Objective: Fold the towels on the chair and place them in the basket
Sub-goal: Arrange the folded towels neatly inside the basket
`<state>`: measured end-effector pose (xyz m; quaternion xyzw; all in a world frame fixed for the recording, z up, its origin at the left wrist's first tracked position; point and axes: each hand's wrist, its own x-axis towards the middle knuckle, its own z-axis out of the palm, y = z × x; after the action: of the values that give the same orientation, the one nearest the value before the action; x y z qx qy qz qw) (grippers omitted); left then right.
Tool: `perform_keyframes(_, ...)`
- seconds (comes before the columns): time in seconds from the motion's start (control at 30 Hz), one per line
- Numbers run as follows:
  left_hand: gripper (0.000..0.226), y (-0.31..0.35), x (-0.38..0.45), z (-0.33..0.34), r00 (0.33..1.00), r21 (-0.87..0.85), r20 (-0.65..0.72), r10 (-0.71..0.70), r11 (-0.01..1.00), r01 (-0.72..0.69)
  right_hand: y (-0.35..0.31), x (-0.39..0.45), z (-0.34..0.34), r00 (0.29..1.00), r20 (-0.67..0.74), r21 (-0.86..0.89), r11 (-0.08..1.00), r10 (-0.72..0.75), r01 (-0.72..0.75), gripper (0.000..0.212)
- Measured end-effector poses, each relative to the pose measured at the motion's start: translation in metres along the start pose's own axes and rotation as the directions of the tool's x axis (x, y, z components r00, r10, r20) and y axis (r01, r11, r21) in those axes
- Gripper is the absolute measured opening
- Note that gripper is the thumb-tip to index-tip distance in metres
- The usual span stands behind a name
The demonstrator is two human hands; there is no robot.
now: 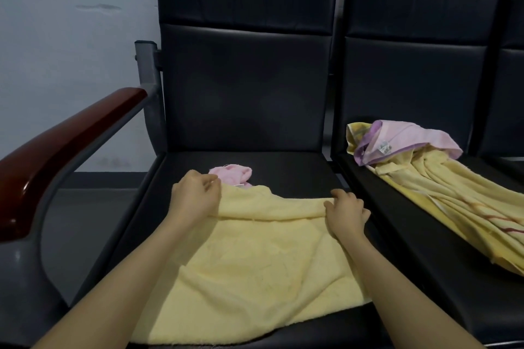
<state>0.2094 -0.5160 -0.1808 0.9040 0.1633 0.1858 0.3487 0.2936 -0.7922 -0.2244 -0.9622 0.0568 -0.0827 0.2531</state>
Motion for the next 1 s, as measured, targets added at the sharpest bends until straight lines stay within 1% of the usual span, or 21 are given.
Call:
perform_keyframes(0.07, 0.031, -0.001, -0.001, 0.0, 0.999, 0.04, 0.001, 0.043, 0.998, -0.043, -0.002, -0.002, -0.002, 0.999, 0.038, -0.037, 0.999, 0.038, -0.037, 0.03)
perform_keyframes(0.17, 0.035, -0.001, -0.007, -0.007, 0.999, -0.017, 0.019, 0.039, 0.999, -0.038, -0.007, -0.007, -0.008, 0.997, 0.069, -0.05, 0.998, 0.044, -0.041, 0.019)
perform_keyframes(0.23, 0.025, -0.002, -0.014, -0.011, 0.998, -0.059, 0.034, 0.043, 0.997, -0.041, -0.009, -0.013, -0.013, 0.998, 0.06, -0.031, 0.999, 0.014, -0.012, 0.013)
perform_keyframes(0.3, 0.018, -0.002, -0.025, -0.015, 0.995, -0.104, 0.074, 0.059, 0.993, -0.052, -0.01, -0.023, -0.018, 0.998, -0.011, 0.054, 0.997, -0.058, 0.058, 0.009)
perform_keyframes(0.37, 0.018, -0.001, -0.037, -0.018, 0.981, -0.153, 0.175, 0.086, 0.986, -0.059, -0.011, -0.036, -0.023, 0.983, -0.101, 0.188, 0.968, -0.15, 0.167, 0.012)
perform_keyframes(0.43, 0.014, 0.002, -0.048, -0.021, 0.948, -0.189, 0.287, 0.137, 0.978, -0.084, -0.015, -0.052, -0.031, 0.972, -0.126, 0.363, 0.903, -0.199, 0.231, 0.017)
perform_keyframes(0.5, 0.013, 0.007, -0.057, -0.023, 0.932, -0.227, 0.312, 0.186, 0.967, -0.117, -0.024, -0.065, -0.04, 0.958, -0.146, 0.472, 0.834, -0.246, 0.286, 0.021)
perform_keyframes(0.6, 0.019, 0.016, -0.065, -0.03, 0.938, -0.301, 0.277, 0.209, 0.946, -0.122, -0.038, -0.071, -0.051, 0.89, -0.29, 0.486, 0.747, -0.351, 0.453, 0.025)
perform_keyframes(0.63, 0.02, 0.018, -0.066, -0.032, 0.938, -0.307, 0.272, 0.216, 0.943, -0.128, -0.042, -0.072, -0.054, 0.873, -0.321, 0.494, 0.721, -0.367, 0.485, 0.026)
perform_keyframes(0.7, 0.02, 0.019, -0.069, -0.037, 0.937, -0.308, 0.268, 0.224, 0.941, -0.137, -0.051, -0.075, -0.06, 0.854, -0.36, 0.516, 0.682, -0.376, 0.518, 0.028)
perform_keyframes(0.77, 0.021, 0.019, -0.069, -0.041, 0.951, -0.36, 0.228, 0.21, 0.926, -0.118, -0.059, -0.078, -0.063, 0.845, -0.377, 0.536, 0.655, -0.379, 0.532, 0.028)
perform_keyframes(0.83, 0.021, 0.015, -0.066, -0.04, 0.983, -0.384, 0.13, 0.127, 0.921, -0.068, -0.064, -0.081, -0.062, 0.846, -0.356, 0.555, 0.638, -0.398, 0.534, 0.028)
perform_keyframes(0.9, 0.016, 0.006, -0.06, -0.037, 0.999, -0.302, 0.043, 0.013, 0.953, 0.001, -0.067, -0.083, -0.057, 0.853, -0.29, 0.55, 0.654, -0.434, 0.52, 0.027)
perform_keyframes(0.93, 0.014, 0.001, -0.057, -0.034, 0.999, -0.249, 0.022, -0.037, 0.968, 0.042, -0.069, -0.083, -0.053, 0.858, -0.253, 0.541, 0.67, -0.447, 0.509, 0.026)
perform_keyframes(1.0, 0.015, -0.011, -0.051, -0.03, 0.996, -0.166, 0.003, -0.089, 0.982, 0.088, -0.072, -0.083, -0.044, 0.862, -0.199, 0.518, 0.696, -0.466, 0.496, 0.026)
